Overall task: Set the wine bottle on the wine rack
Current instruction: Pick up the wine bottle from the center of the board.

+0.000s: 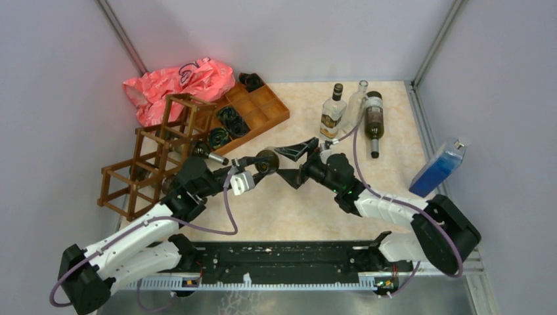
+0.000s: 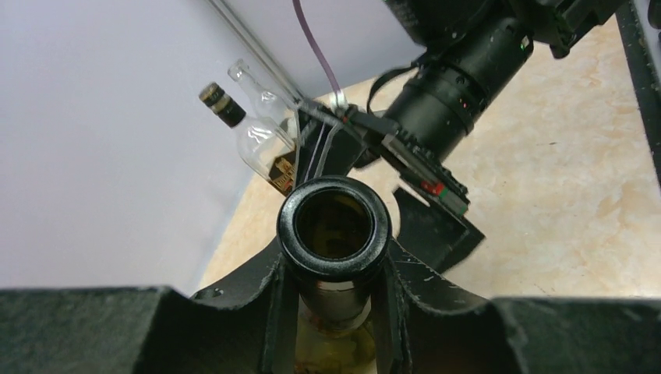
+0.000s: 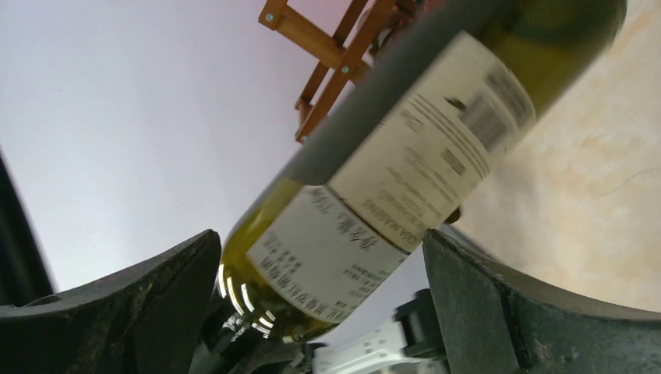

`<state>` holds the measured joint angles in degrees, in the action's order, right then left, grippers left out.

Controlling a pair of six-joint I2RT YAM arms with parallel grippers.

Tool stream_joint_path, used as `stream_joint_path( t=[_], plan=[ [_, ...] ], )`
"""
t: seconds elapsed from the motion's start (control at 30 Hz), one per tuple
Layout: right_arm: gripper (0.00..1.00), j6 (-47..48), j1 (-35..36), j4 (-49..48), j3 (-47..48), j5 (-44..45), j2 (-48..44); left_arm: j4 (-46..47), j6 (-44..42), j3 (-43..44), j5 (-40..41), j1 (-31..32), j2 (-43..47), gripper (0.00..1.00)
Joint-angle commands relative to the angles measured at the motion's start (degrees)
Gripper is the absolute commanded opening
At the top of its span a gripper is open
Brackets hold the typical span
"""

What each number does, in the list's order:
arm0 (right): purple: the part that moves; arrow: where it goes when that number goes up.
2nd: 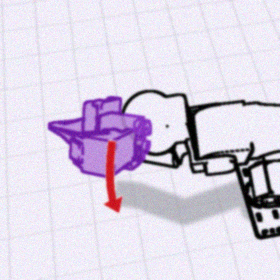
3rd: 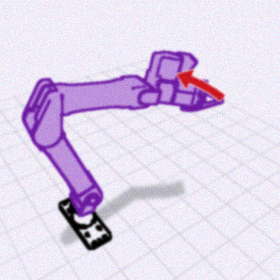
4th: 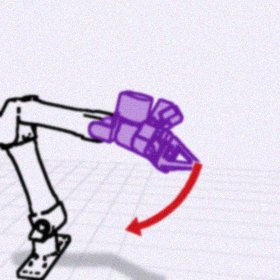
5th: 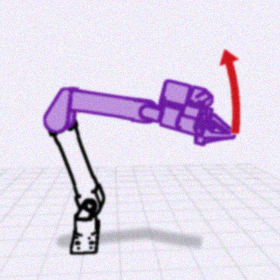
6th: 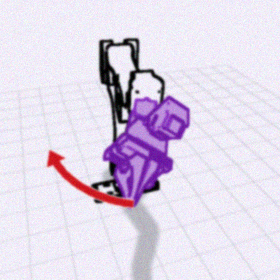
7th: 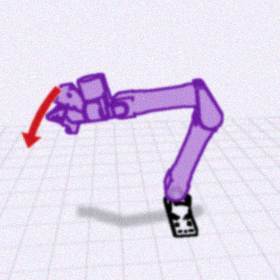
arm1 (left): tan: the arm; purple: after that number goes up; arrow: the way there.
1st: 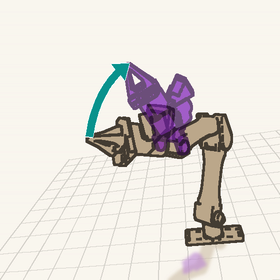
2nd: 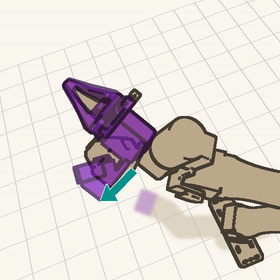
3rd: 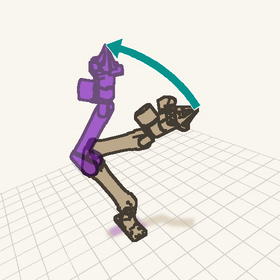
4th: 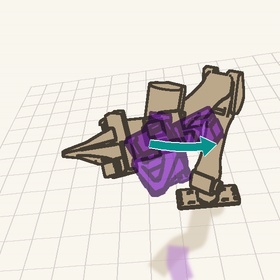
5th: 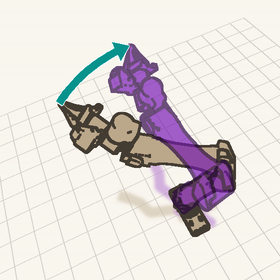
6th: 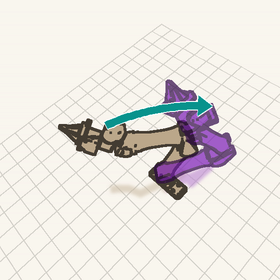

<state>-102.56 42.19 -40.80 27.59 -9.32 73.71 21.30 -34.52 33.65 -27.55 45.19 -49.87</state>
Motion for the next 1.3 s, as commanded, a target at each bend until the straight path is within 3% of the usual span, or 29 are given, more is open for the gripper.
stream_joint_path(
  t=[0.0,0.2,0.43,0.63,0.77,1.07,1.27],
  plan=[
    [0.99,17.54,-2.07,4.36,2.57,3.97,-7.42,4.00,5.73,-0.24,-4.10,-2.31,1.06,0.00],
    [0.99,25.56,-2.12,5.85,-0.08,4.05,-13.30,5.47,9.30,0.29,-1.25,-3.55,-0.46,0.00],
    [0.99,57.15,-1.74,22.77,6.10,7.05,-22.30,0.18,17.02,6.35,3.11,-5.68,-2.98,0.00],
    [0.98,78.34,-0.63,24.50,5.27,1.59,-23.36,-7.42,25.10,13.38,3.61,-8.45,-6.17,0.00],
    [0.98,89.65,2.75,22.72,3.40,0.10,-23.53,-10.17,28.74,16.76,-0.38,-10.73,-7.78,0.00],
    [0.98,103.97,3.53,23.94,0.62,-4.83,-26.74,-9.80,34.11,16.69,-7.01,-12.33,-8.28,0.00],
    [0.98,103.74,3.56,25.93,2.65,-7.82,-22.32,-10.39,35.98,17.47,-9.44,-12.40,-9.65,0.00]
  ],
)
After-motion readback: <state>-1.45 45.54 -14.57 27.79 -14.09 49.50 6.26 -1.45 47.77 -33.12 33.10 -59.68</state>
